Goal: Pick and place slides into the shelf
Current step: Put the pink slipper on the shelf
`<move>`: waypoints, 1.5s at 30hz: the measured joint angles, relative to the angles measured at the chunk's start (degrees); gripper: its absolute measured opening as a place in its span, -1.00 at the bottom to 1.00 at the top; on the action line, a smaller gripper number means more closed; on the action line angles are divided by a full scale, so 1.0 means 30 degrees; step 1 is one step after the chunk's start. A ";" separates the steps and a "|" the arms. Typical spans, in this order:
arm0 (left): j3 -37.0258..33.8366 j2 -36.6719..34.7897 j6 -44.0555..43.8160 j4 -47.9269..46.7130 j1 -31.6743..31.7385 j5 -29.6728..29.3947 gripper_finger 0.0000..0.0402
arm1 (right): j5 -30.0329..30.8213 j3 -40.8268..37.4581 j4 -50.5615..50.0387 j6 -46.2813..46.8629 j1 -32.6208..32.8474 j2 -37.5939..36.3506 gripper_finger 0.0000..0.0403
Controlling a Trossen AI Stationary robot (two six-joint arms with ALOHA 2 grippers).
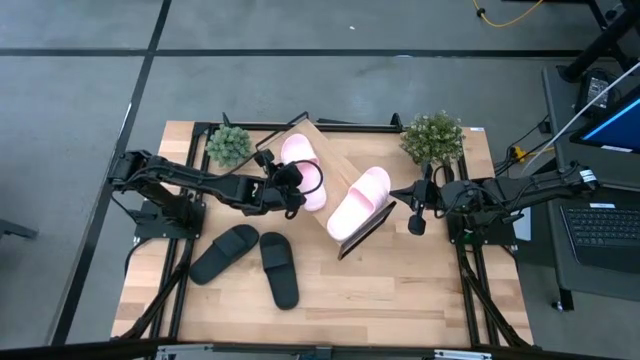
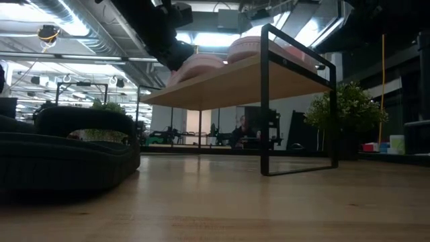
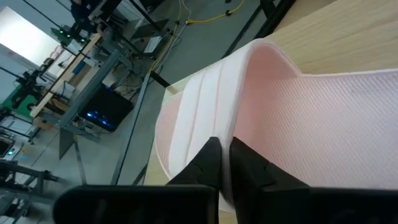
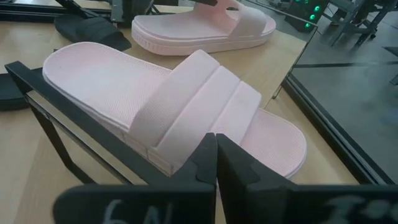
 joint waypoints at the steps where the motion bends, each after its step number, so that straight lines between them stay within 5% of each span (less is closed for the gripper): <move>1: 0.0000 0.0000 0.0090 -0.0031 -0.0032 -0.0115 -0.95 | 0.0000 0.0000 0.0000 0.0006 -0.0001 0.0000 -0.97; 20: -0.0015 0.0000 0.5435 0.2565 -0.0230 -0.0345 -0.99 | -0.0007 -0.1990 0.1461 0.0479 0.0006 -0.0036 -0.97; 34: -0.0029 -0.1160 0.9702 0.4142 0.0548 0.5546 -0.99 | -0.4483 -0.2033 0.2646 -0.1705 0.0006 -0.1934 -0.97; 40: -0.0029 -0.1224 1.0771 0.4388 0.1377 0.6310 -0.99 | -0.7352 -0.2025 0.2772 -0.2173 0.0013 -0.2893 -0.97; 45: -0.0029 -0.1224 1.1250 0.5142 0.2163 0.8446 -0.99 | -0.7873 -0.2025 0.2761 -0.2136 0.0013 -0.3024 -0.97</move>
